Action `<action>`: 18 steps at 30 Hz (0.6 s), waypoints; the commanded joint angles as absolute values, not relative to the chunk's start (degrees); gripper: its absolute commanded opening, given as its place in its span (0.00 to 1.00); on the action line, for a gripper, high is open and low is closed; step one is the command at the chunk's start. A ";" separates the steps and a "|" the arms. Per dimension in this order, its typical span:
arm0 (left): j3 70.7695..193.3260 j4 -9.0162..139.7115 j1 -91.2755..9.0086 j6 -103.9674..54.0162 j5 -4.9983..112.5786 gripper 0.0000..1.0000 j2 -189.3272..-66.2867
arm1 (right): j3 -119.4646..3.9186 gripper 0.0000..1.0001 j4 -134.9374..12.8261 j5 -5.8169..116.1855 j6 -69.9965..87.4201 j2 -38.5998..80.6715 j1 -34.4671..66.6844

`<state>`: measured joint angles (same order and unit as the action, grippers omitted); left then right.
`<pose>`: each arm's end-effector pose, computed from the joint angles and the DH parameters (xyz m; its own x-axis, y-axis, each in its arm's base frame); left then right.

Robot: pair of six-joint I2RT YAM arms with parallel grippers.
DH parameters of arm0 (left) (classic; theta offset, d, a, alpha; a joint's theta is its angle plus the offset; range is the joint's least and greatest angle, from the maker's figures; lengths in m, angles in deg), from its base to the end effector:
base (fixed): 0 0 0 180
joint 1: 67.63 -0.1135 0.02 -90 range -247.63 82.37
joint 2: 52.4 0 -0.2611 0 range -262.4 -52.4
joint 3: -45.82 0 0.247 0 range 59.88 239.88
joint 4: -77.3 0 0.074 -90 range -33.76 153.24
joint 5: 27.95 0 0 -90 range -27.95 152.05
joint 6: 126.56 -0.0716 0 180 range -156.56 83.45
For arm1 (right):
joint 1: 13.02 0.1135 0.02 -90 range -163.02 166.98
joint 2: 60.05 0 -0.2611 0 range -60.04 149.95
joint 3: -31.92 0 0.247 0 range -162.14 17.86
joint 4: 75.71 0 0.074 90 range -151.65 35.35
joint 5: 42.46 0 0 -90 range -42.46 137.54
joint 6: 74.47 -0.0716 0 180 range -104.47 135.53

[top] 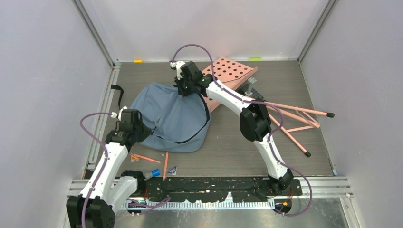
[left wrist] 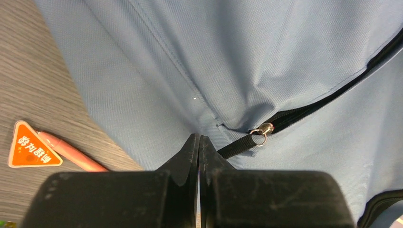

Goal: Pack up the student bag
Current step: Unzip the student bag at the center of the board.

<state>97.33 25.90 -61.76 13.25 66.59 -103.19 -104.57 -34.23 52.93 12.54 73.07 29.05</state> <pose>0.1936 -0.0142 0.2064 -0.5364 -0.7104 -0.4557 -0.5543 0.7037 -0.4445 0.4107 0.3798 0.2289 -0.4952 -0.3770 -0.7827 -0.6971 0.7102 0.0989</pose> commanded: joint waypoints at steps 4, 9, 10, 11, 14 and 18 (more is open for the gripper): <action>93.02 19.77 -62.18 10.56 67.55 0.00 -99.90 | -104.88 0.00 -39.10 45.82 12.53 68.70 27.99; 92.65 19.53 -62.14 9.93 67.07 0.00 -98.44 | -105.27 0.00 -40.11 49.92 10.94 67.75 27.97; 92.47 19.32 -62.17 9.74 67.33 0.00 -98.48 | -105.32 0.00 -40.33 50.09 10.32 67.58 27.96; 92.25 18.98 -62.18 9.64 67.48 0.00 -98.70 | -105.42 0.01 -40.76 50.40 10.02 67.29 28.01; 91.64 18.28 -62.18 9.46 67.61 0.00 -100.00 | -105.44 0.00 -41.42 50.75 9.25 66.48 28.01; 92.47 17.57 -62.18 9.72 68.62 0.00 -101.22 | -105.32 0.00 -42.07 50.67 9.15 65.52 28.01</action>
